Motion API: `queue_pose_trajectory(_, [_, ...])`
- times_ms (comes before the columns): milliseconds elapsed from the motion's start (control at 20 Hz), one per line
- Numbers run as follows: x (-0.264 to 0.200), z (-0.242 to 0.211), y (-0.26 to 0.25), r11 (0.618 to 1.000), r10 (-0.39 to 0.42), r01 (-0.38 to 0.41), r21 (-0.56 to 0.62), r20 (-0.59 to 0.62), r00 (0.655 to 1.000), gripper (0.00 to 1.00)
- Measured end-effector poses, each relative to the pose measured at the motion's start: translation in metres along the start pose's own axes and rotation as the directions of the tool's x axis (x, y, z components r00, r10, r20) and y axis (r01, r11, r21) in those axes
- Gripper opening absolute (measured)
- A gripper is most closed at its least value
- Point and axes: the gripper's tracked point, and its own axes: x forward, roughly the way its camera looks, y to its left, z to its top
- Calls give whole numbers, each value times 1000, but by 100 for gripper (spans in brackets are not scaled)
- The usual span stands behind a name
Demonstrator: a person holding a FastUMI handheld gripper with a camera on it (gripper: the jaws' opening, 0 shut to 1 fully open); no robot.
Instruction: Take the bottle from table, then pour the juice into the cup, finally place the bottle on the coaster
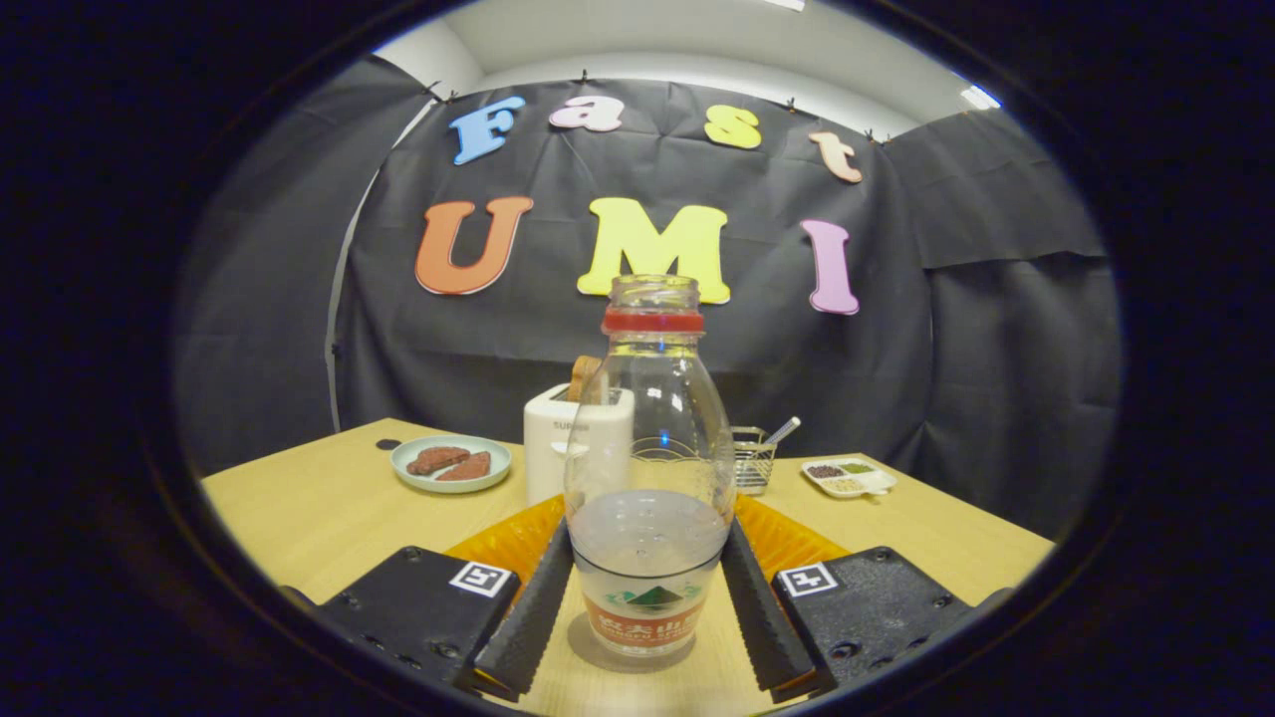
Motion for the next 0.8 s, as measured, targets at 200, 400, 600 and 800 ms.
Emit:
queue_pose_trajectory(200, [12, -20, 3, 1000, -2, 2, -7, -28, 1000, 83])
queue_pose_trajectory(400, [16, -33, 4, 1000, 11, -11, -3, -43, 999, 83])
queue_pose_trajectory(600, [10, -30, 3, 999, 24, -23, 23, -41, 999, 90])
queue_pose_trajectory(800, [-2, -16, 0, 999, 22, -21, 29, -16, 1000, 100])
